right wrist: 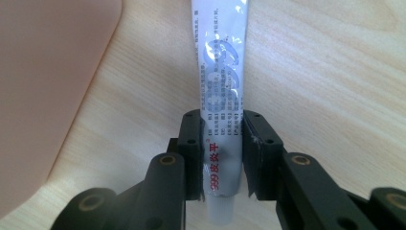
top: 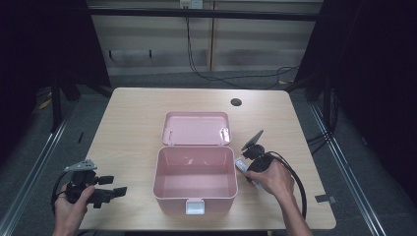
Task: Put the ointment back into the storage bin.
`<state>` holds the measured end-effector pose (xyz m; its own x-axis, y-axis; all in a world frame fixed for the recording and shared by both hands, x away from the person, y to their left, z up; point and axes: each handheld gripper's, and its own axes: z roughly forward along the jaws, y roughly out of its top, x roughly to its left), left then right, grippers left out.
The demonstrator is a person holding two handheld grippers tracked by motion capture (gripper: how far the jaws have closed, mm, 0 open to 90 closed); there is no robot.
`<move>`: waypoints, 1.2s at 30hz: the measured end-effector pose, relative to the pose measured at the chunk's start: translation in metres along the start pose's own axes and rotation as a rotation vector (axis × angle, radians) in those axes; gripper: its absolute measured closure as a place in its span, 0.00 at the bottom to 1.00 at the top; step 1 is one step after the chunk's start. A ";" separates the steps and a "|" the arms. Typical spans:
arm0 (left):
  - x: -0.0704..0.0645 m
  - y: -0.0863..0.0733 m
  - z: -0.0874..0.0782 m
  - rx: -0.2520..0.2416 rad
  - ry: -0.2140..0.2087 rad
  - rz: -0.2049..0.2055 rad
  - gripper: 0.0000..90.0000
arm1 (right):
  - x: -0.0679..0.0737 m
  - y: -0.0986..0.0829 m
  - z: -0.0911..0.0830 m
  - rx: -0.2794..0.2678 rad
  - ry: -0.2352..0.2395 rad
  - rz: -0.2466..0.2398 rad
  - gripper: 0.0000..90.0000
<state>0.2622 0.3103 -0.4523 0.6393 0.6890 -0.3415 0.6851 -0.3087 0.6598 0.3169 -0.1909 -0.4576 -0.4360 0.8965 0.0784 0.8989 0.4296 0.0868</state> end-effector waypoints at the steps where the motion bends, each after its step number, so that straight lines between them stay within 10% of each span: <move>1: 0.000 0.000 0.000 0.002 0.001 0.004 0.22 | -0.001 0.000 -0.001 0.003 -0.001 -0.003 0.80; 36: 0.001 0.000 0.000 -0.004 0.008 -0.004 0.21 | -0.015 -0.028 -0.028 0.014 0.016 -0.084 0.80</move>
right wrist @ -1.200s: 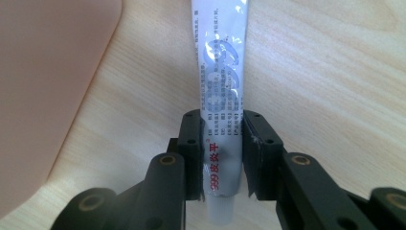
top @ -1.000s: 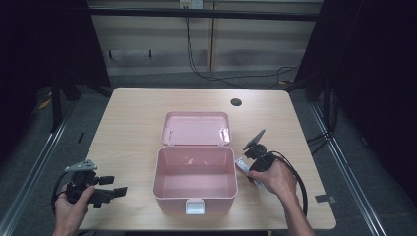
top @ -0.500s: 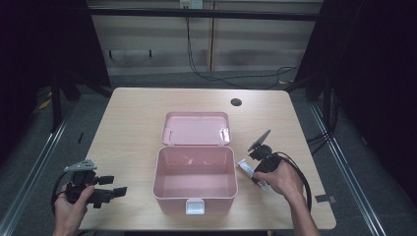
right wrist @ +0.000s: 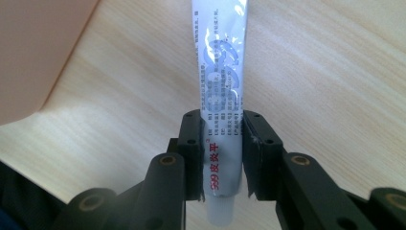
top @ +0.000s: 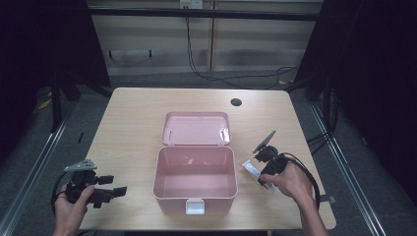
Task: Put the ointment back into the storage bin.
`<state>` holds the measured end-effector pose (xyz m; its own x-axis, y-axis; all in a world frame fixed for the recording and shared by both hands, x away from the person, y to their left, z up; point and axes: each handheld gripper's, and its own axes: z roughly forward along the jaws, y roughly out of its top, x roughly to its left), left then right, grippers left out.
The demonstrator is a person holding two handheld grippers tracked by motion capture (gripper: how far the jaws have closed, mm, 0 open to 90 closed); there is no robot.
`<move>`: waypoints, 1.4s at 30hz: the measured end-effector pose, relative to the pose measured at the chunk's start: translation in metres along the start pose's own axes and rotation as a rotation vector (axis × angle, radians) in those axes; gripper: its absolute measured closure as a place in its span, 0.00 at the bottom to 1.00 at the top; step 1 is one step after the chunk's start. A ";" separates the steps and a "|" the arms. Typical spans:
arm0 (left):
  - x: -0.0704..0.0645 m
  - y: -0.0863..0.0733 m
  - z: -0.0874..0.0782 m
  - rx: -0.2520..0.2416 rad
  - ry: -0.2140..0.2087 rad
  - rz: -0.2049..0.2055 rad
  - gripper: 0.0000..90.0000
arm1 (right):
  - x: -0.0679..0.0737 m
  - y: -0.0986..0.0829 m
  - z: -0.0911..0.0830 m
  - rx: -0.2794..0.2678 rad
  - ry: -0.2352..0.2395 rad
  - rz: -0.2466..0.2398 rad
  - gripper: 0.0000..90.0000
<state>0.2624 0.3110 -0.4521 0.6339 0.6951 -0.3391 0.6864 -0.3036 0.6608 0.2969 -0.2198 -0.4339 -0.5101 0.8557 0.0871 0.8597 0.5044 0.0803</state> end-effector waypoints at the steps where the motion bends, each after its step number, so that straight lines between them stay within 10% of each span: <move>1: 0.000 0.000 0.000 0.000 0.001 0.002 0.21 | 0.000 -0.001 -0.001 -0.003 0.006 0.000 0.80; 42: 0.001 0.000 0.000 0.000 0.002 -0.001 0.21 | -0.002 -0.022 -0.043 -0.002 0.040 -0.203 0.80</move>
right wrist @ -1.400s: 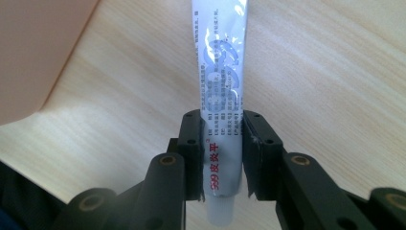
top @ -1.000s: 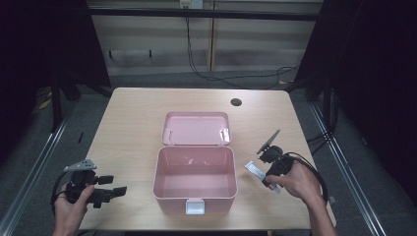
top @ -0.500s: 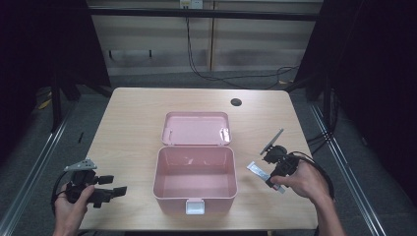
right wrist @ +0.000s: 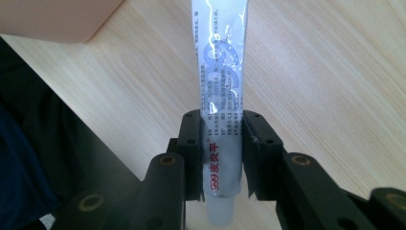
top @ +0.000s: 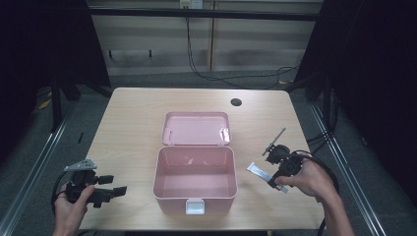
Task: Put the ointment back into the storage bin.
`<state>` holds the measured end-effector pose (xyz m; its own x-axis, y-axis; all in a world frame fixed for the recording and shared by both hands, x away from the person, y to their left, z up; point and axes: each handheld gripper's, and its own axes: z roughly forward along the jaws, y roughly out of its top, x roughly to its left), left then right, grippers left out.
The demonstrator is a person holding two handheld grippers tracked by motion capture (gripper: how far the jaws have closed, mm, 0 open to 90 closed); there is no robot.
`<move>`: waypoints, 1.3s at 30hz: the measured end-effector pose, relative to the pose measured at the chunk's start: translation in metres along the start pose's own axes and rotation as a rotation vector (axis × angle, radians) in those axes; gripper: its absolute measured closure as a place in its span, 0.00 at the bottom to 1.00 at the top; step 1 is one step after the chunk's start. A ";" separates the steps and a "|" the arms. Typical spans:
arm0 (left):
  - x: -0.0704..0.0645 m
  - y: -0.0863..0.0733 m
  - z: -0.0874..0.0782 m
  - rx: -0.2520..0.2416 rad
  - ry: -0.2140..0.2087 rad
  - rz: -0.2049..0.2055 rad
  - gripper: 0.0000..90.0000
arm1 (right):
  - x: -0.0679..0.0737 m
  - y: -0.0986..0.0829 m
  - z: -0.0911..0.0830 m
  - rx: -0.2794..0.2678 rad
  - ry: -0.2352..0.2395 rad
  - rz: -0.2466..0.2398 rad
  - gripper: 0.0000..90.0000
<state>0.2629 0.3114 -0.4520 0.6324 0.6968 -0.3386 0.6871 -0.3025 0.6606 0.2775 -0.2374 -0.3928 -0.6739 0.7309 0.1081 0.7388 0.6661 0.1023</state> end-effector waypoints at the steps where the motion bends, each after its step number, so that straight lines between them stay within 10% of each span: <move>1: 0.000 0.000 0.000 0.000 -0.001 -0.001 0.21 | 0.000 0.000 -0.002 0.000 0.003 -0.004 0.80; 39: 0.000 0.000 -0.002 -0.024 0.006 0.001 0.21 | 0.044 0.042 -0.066 -0.109 0.025 -0.277 0.80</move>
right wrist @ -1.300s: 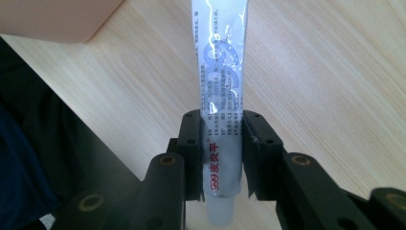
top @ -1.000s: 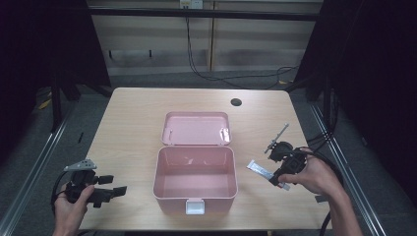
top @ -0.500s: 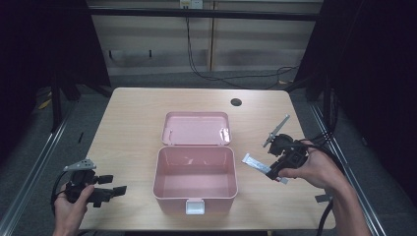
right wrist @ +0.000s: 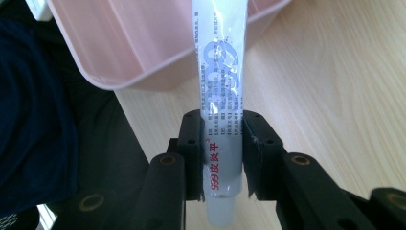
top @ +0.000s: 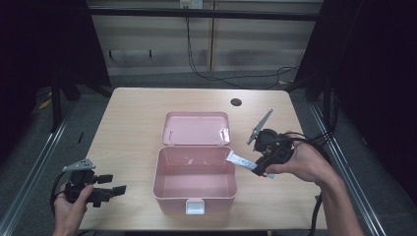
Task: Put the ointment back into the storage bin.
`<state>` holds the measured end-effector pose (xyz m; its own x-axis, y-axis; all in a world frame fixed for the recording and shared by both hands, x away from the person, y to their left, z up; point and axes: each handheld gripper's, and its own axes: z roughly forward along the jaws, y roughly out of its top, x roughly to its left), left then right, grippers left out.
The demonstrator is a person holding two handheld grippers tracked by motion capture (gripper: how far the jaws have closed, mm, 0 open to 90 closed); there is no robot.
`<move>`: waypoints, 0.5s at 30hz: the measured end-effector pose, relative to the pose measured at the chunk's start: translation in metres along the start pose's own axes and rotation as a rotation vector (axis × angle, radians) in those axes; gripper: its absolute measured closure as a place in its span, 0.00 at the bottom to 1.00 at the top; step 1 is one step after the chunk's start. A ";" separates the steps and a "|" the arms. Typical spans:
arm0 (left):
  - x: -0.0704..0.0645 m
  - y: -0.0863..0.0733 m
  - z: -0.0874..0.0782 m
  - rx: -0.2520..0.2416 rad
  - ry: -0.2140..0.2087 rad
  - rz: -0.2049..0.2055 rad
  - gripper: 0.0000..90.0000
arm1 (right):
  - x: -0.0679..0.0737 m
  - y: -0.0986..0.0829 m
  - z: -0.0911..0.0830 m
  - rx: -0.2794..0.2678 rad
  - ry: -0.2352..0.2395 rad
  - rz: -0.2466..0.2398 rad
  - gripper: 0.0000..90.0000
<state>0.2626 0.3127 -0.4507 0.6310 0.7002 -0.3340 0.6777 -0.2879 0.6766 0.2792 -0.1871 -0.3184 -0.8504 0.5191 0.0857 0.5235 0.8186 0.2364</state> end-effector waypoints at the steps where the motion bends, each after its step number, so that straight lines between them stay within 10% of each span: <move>1: 0.000 0.000 0.000 0.000 0.001 0.000 0.21 | 0.001 0.003 0.000 -0.002 0.002 -0.010 0.80; 15: -0.001 0.000 0.000 -0.001 -0.002 -0.001 0.21 | 0.013 0.038 0.003 -0.010 0.012 -0.072 0.80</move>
<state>0.2618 0.3125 -0.4503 0.6308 0.6993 -0.3362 0.6780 -0.2860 0.6771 0.2877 -0.1484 -0.3113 -0.8864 0.4561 0.0793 0.4606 0.8512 0.2517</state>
